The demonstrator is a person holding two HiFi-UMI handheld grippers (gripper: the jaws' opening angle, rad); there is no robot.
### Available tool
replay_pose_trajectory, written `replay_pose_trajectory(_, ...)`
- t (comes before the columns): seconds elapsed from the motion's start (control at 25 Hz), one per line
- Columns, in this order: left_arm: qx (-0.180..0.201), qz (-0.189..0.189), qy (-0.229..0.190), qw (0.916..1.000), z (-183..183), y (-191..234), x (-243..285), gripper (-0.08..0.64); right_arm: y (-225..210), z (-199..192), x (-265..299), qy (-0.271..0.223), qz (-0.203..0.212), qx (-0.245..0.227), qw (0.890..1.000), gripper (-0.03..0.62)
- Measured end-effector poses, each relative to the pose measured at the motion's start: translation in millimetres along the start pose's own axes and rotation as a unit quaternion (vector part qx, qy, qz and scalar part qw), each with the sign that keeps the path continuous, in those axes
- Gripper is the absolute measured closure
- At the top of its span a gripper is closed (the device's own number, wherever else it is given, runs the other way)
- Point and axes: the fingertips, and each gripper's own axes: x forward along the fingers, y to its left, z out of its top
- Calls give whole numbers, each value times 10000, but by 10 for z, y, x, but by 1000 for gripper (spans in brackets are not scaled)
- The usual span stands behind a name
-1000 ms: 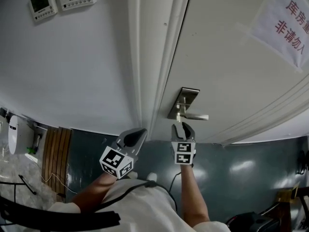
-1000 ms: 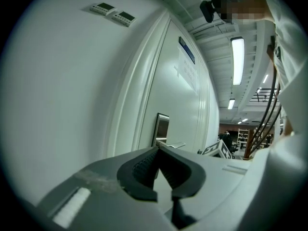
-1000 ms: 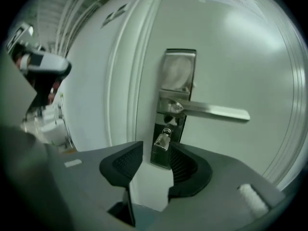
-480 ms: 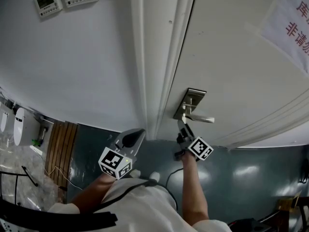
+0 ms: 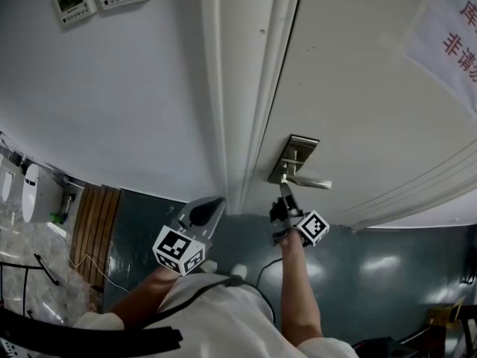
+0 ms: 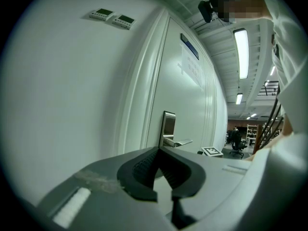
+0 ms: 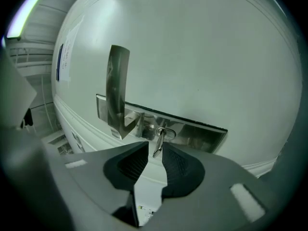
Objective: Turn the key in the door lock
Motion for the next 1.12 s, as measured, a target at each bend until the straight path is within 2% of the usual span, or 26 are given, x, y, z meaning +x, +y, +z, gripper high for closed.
replay_pose_trajectory(0.12, -4, 5, -13, 10000, 5, 5, 5, 555, -51, 20, -10, 21, -146, -215, 9997, 520)
replay_pose_trajectory(0.28, -14, -23, -25, 10000, 7, 6, 18, 555, -71, 25, -23, 8, -309, -274, 9991, 546)
replay_pose_trajectory(0.44, -22, -85, -39, 10000, 13, -7, 34, 555, 36, 16, 25, 82, -369, -718, 9967, 548)
replay_pose_trajectory(0.48, -22, -104, -46, 9999, 16, -9, 35, 555, 40, 6, 21, 126, -555, -926, 9941, 546)
replay_pose_trajectory(0.56, -23, -142, -61, 9999, 23, -14, 33, 555, 17, -7, 7, 246, -1005, -1495, 9833, 546)
replay_pose_trajectory(0.68, -20, -211, -88, 9997, 36, -30, 37, 555, 18, -17, 13, 393, -1413, -2284, 9625, 546)
replay_pose_trajectory(0.8, -8, -286, -115, 9995, 50, -48, 30, 555, -23, -19, -3, 479, -1764, -2817, 9419, 546)
replay_pose_trajectory(1.12, -6, -460, -124, 9989, 44, -52, -27, 555, -16, -53, 3, 826, -2441, -4127, 8737, 546)
